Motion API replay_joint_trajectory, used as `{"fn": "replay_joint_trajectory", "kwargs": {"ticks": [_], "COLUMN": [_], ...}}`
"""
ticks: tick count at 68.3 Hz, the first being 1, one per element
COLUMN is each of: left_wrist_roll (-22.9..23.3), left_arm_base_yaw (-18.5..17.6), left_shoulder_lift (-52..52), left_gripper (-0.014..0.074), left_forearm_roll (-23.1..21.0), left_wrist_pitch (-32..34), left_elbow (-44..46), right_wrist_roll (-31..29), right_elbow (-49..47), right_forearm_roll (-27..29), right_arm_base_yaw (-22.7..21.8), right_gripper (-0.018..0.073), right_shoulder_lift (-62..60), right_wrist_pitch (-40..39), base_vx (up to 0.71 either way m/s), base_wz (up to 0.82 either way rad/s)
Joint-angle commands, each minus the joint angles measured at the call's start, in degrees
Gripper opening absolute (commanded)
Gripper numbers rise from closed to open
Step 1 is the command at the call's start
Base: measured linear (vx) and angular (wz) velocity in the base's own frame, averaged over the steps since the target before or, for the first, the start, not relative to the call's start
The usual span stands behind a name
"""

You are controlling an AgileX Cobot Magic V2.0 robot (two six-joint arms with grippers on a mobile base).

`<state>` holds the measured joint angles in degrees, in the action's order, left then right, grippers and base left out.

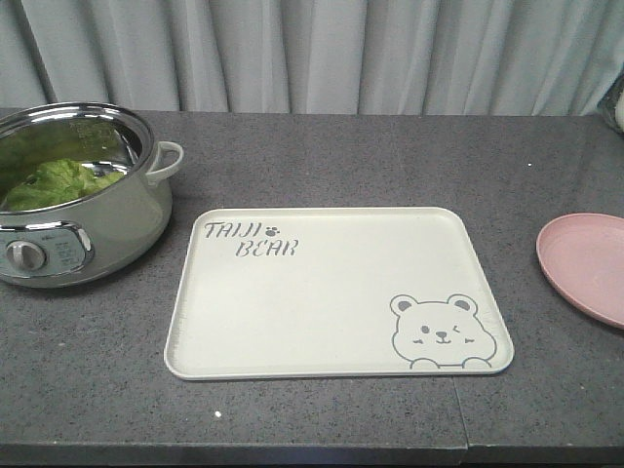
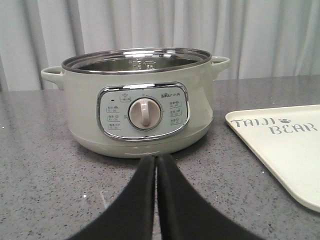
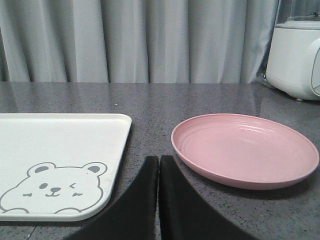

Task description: Transfer vegetables to tray and serve

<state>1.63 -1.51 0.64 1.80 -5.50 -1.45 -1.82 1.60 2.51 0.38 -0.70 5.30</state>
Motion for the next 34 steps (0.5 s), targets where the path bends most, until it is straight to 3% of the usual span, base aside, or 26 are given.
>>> {"fn": "replay_joint_trajectory", "kwargs": {"ticks": [1,34], "left_wrist_roll": [0.2,0.4], "left_arm_base_yaw": [0.0,0.0], "left_shoulder_lift": [0.9,0.9], "left_gripper": [-0.0006,-0.0006], "left_forearm_roll": [-0.1,-0.2], "left_wrist_pitch": [4.4,6.8], "left_elbow": [-1.4,-0.8], "right_wrist_roll": [-0.6,-0.5], "right_elbow": [0.9,0.7], "right_forearm_roll": [-0.3,-0.1], "right_arm_base_yaw": [-0.4,-0.4], "right_gripper": [-0.0006,-0.0006], "right_shoulder_lift": [-0.3,-0.3], "right_wrist_pitch": [-4.1,-7.5], "base_vx": [0.00,0.00], "base_wz": [0.00,0.00]}}
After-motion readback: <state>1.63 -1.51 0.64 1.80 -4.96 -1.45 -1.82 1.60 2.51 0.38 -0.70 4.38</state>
